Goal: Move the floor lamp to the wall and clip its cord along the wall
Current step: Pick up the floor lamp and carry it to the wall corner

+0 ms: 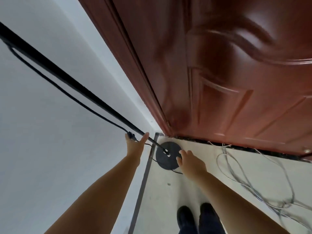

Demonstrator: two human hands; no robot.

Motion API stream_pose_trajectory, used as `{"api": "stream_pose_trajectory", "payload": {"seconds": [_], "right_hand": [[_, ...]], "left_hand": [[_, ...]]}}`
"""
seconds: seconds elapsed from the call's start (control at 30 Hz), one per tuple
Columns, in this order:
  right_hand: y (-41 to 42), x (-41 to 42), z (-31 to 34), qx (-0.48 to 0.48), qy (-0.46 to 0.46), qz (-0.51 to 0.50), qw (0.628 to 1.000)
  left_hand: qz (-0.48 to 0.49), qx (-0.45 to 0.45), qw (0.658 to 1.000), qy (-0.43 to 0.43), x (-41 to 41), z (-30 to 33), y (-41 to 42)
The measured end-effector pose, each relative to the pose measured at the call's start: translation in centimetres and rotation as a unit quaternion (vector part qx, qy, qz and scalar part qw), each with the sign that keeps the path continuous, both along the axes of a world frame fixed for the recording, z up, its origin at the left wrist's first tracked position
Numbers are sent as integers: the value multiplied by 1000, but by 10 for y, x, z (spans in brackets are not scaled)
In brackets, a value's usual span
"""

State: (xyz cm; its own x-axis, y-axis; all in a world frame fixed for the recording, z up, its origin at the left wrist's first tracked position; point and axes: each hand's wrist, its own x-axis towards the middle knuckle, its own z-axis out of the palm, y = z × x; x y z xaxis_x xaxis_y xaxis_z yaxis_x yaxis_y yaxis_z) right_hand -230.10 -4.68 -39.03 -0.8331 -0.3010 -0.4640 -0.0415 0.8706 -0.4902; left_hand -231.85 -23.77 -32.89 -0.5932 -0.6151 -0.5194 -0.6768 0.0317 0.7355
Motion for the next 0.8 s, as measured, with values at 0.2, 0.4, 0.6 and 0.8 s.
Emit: {"api": "stream_pose_trajectory", "payload": {"seconds": [0.2, 0.4, 0.6, 0.8], "right_hand": [[-64, -31, -62, -119, -120, -18, 985], [-139, -36, -75, -182, -192, -103, 959], [-101, -7, -108, -95, -213, -127, 964], [38, 11, -164, 76, -229, -207, 948]], "left_hand": [[40, 22, 996, 71, -29, -45, -14], [101, -6, 991, 92, -25, -43, -9], [85, -28, 991, 100, -27, -24, -12], [74, -26, 991, 111, -35, -24, -20]]}}
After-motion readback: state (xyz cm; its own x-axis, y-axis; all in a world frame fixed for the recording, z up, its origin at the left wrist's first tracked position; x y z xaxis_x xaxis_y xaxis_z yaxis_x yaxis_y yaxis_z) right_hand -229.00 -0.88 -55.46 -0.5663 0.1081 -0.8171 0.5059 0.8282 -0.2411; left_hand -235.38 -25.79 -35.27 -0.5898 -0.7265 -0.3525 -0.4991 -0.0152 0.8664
